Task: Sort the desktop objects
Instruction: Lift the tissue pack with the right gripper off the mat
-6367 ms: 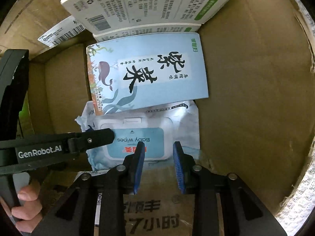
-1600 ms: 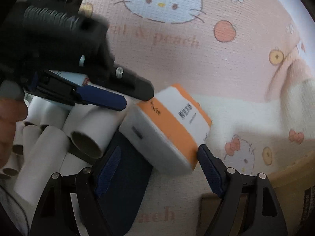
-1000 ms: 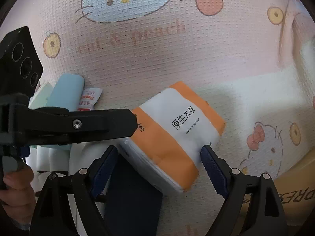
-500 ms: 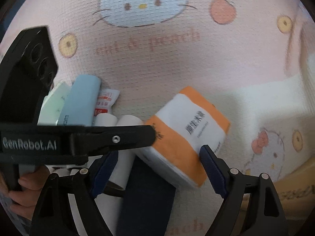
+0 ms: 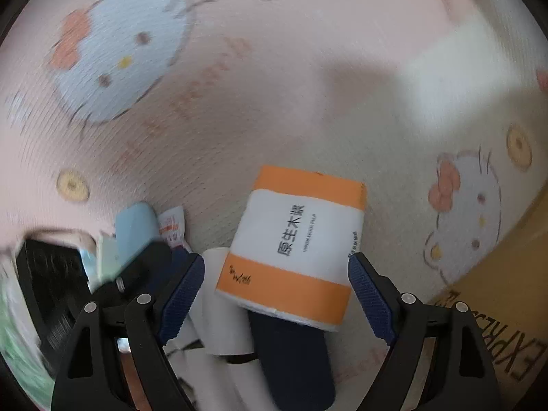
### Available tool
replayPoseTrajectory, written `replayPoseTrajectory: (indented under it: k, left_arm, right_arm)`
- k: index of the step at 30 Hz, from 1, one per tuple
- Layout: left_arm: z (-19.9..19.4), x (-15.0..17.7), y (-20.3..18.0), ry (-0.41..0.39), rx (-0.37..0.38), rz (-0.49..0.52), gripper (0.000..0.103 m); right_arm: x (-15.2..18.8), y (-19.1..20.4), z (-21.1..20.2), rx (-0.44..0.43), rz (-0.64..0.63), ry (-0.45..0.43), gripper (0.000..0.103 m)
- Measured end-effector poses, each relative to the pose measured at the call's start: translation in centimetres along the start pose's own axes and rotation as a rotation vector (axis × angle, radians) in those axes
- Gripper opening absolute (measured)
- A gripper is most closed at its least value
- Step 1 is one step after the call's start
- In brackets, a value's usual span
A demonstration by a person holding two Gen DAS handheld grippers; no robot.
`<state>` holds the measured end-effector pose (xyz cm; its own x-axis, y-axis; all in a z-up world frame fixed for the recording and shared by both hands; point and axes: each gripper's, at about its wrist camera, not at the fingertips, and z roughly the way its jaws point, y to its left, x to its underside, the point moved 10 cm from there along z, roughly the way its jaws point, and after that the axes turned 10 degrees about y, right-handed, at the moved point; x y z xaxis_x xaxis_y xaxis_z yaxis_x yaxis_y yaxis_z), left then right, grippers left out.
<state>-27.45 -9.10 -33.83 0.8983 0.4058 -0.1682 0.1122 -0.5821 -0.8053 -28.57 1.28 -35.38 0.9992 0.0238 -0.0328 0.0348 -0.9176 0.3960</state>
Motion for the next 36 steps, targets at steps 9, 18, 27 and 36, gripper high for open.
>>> replayPoseTrajectory:
  k: [9, 18, 27, 36]
  left_arm:
    - [2.7, 2.0, -1.4, 0.085, -0.145, 0.193, 0.051]
    - [3.5, 2.3, -1.2, 0.066, -0.107, 0.127, 0.041]
    - [2.4, 2.5, -2.3, 0.028, -0.115, 0.144, 0.038]
    - [-1.1, 4.5, -5.0, -0.048, -0.096, 0.202, 0.038]
  right_arm:
    - [-0.9, -2.0, 2.3, -0.064, 0.225, 0.159, 0.085]
    - [-0.2, -1.5, 4.5, 0.02, 0.131, 0.204, 0.087]
    - [1.0, -0.9, 3.5, -0.011, 0.066, 0.173, 0.087]
    - [3.1, 1.4, -1.0, -0.032, -0.012, 0.103, 0.087]
